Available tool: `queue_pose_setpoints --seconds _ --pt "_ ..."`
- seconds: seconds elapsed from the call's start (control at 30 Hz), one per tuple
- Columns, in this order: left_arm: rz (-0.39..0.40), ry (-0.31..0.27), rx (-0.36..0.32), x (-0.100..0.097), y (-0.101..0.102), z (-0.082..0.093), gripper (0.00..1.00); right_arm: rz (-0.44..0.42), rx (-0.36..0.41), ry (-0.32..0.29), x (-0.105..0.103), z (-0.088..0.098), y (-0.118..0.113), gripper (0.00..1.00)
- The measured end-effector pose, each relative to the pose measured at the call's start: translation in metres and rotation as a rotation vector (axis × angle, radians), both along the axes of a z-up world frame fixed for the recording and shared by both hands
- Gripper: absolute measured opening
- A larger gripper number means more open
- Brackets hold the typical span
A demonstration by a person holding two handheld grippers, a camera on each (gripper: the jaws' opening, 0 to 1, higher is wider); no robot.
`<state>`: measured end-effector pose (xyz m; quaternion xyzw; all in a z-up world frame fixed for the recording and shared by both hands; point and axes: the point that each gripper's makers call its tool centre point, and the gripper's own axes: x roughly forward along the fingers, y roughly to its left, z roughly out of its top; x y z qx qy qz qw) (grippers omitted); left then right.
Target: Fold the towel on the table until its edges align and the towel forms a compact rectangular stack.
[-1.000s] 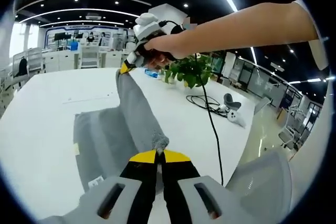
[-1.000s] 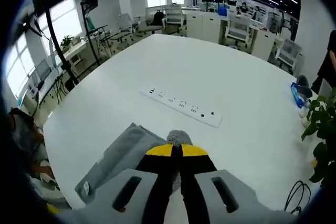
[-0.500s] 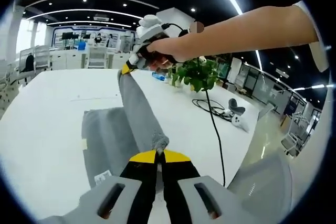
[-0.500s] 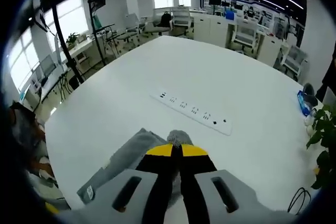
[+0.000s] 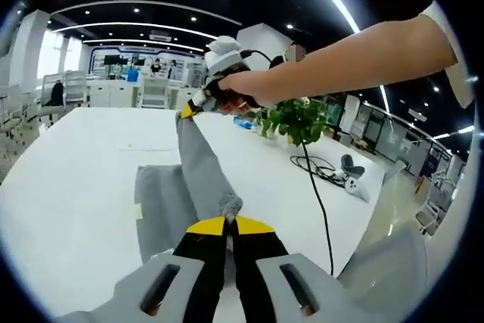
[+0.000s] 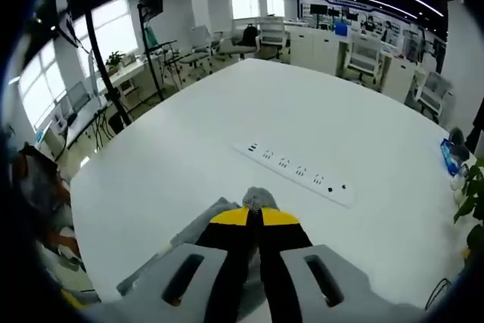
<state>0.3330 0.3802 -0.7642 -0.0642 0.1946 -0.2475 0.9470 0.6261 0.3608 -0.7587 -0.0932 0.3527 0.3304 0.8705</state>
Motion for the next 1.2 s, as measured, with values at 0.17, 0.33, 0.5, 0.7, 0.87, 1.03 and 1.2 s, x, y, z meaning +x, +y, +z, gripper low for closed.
queue_pose_setpoints --seconds 0.17,0.33,0.5,0.7,0.87,1.03,1.2 --pt "0.015 0.007 0.005 0.002 0.005 -0.008 0.02 0.017 0.002 0.0 0.001 -0.007 0.01 0.01" --pt "0.033 0.053 0.009 -0.001 0.012 -0.022 0.02 0.028 0.003 0.014 -0.002 -0.019 0.017 0.01" --pt "0.057 0.09 0.006 -0.006 0.023 -0.04 0.02 0.045 0.003 0.027 -0.003 -0.033 0.027 0.01" --pt "0.062 0.137 0.024 -0.009 0.028 -0.056 0.02 0.057 -0.006 0.031 -0.005 -0.047 0.032 0.01" --pt "0.067 0.19 0.037 -0.007 0.034 -0.068 0.02 0.066 -0.014 0.033 -0.008 -0.056 0.039 0.01" --pt "0.049 0.217 0.07 -0.005 0.038 -0.076 0.03 0.077 -0.037 0.021 -0.004 -0.07 0.048 0.01" --pt "0.025 0.248 0.097 -0.009 0.039 -0.087 0.03 0.079 -0.036 0.026 -0.007 -0.078 0.051 0.02"
